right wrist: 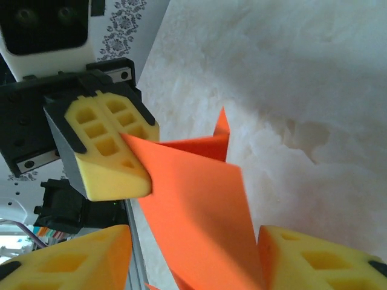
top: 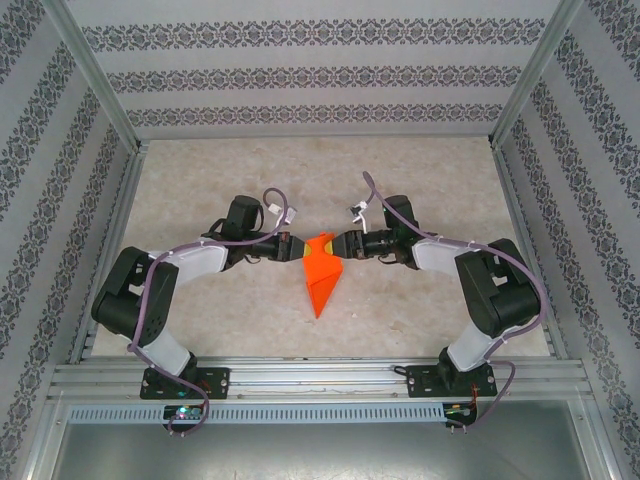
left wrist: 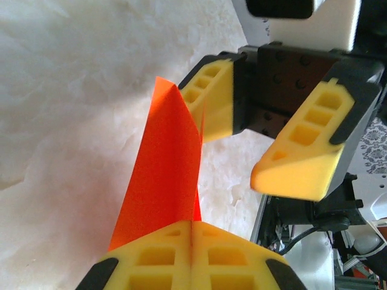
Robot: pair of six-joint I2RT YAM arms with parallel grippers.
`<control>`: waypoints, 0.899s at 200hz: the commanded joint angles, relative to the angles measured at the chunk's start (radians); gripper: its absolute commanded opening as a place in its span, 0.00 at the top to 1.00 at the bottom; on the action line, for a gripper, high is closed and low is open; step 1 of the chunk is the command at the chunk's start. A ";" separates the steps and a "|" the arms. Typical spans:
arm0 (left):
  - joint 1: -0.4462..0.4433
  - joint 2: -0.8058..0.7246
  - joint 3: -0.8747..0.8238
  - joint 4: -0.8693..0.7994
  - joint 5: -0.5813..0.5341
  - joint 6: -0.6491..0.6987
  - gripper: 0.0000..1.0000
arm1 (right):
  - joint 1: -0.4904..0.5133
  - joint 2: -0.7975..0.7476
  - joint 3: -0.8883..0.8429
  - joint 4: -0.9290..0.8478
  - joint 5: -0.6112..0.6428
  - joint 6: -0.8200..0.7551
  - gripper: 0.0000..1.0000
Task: Fold a paper plane with a square sheet of paper (fold left side to right side)
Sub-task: Rotate the paper at the center of the table.
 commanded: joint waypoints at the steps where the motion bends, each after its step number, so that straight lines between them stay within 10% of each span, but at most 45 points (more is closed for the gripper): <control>1: 0.006 0.014 0.017 -0.056 -0.012 0.059 1.00 | -0.011 -0.001 0.034 0.011 -0.038 -0.011 0.50; 103: 0.005 0.032 0.003 -0.040 -0.012 0.050 0.97 | -0.013 0.035 0.066 -0.043 0.023 -0.026 0.88; 180: 0.006 -0.041 -0.016 -0.137 -0.197 0.113 0.45 | -0.013 0.064 0.087 -0.111 0.121 -0.012 1.00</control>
